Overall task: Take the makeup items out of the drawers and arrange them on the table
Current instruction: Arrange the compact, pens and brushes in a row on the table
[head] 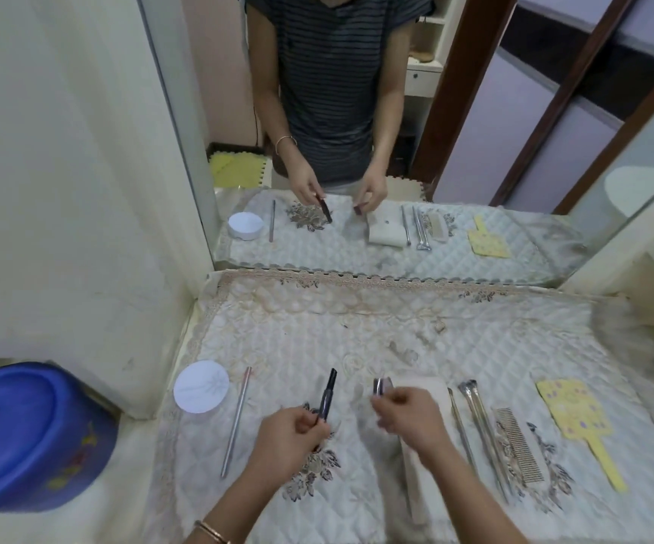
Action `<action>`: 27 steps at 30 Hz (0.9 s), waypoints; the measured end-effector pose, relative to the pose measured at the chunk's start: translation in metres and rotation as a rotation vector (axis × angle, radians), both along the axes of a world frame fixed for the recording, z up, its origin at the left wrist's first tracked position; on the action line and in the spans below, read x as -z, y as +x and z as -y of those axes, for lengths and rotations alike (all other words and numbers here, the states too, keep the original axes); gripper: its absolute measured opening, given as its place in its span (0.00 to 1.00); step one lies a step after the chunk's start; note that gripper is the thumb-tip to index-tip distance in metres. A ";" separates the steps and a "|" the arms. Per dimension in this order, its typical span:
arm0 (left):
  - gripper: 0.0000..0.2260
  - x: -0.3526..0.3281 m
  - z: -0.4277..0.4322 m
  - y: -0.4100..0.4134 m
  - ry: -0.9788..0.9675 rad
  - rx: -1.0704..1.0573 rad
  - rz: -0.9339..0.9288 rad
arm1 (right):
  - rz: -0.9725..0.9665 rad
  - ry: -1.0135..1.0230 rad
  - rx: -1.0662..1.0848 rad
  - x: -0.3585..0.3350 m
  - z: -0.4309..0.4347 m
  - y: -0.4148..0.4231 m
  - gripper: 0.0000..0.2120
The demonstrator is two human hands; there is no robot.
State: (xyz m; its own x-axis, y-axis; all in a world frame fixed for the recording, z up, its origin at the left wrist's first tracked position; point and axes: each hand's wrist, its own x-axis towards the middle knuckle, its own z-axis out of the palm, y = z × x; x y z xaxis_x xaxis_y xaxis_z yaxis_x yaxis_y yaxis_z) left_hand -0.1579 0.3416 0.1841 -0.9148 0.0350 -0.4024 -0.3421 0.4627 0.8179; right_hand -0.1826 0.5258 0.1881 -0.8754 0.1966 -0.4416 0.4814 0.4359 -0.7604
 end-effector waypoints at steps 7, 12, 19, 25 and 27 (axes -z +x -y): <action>0.10 0.027 -0.051 0.016 -0.183 0.072 0.011 | -0.021 0.368 -0.144 0.032 0.006 0.033 0.08; 0.08 0.032 -0.064 0.018 -0.225 0.113 0.033 | -0.002 0.399 -0.180 0.034 0.006 0.032 0.09; 0.09 0.030 -0.039 0.014 -0.298 0.112 -0.106 | -0.169 0.353 -0.165 0.017 0.007 0.028 0.11; 0.07 0.043 0.047 0.011 -0.637 -0.028 -0.191 | -0.195 0.365 -0.358 0.009 0.043 0.006 0.11; 0.08 0.048 0.062 0.010 -0.645 -0.029 -0.128 | -0.157 0.316 -0.419 0.009 0.057 0.002 0.11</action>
State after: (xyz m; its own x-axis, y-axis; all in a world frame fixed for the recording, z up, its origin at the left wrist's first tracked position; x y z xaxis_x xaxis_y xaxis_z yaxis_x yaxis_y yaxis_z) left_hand -0.1476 0.2800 0.1366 -0.9537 -0.2023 -0.2227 -0.2804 0.8658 0.4144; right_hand -0.1802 0.4683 0.1789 -0.9579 -0.0818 -0.2754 0.1084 0.7848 -0.6102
